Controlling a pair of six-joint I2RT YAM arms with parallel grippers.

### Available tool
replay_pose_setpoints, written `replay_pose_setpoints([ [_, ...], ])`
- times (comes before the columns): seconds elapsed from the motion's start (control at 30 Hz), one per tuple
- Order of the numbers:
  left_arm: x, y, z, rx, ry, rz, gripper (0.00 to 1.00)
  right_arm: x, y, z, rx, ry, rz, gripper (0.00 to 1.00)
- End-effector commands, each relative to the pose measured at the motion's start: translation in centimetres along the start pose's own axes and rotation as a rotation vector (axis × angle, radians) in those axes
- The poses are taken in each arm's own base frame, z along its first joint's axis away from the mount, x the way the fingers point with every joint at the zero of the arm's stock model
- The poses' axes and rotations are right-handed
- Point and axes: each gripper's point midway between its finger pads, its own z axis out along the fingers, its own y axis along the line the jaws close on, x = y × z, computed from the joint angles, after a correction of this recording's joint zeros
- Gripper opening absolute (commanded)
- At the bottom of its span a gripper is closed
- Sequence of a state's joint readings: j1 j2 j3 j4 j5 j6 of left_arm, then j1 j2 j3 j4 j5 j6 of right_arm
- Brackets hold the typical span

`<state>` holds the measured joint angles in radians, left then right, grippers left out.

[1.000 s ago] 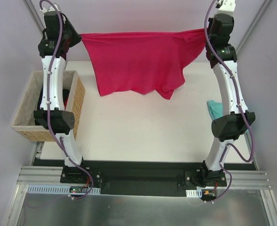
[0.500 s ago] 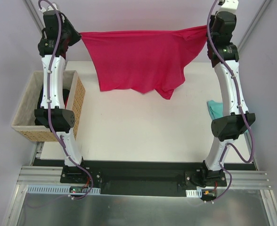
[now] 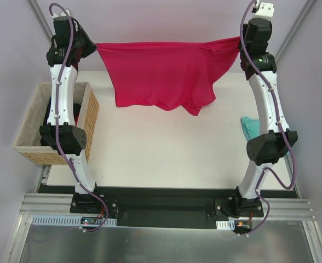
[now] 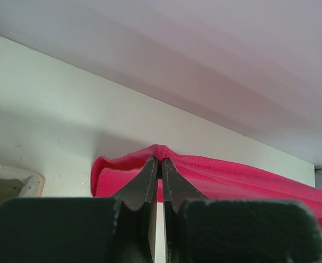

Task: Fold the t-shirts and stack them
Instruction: Flatten out the tshirt

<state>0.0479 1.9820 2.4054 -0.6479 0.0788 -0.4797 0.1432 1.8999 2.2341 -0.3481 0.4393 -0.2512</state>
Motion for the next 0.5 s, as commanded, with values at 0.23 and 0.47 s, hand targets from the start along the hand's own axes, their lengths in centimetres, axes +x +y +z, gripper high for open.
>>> replay_pose_setpoints([
  [0.23,-1.3,0.9,-4.6,-0.013,-0.050,-0.020,0.00,-4.6,-4.1,-4.7,0.056,-0.075,0.052,0.01],
  [0.47,1.6,1.4,-6.0,-0.025,0.030,-0.033,0.00,-2.1,-3.8,-5.7,0.022,0.016,0.042,0.01],
])
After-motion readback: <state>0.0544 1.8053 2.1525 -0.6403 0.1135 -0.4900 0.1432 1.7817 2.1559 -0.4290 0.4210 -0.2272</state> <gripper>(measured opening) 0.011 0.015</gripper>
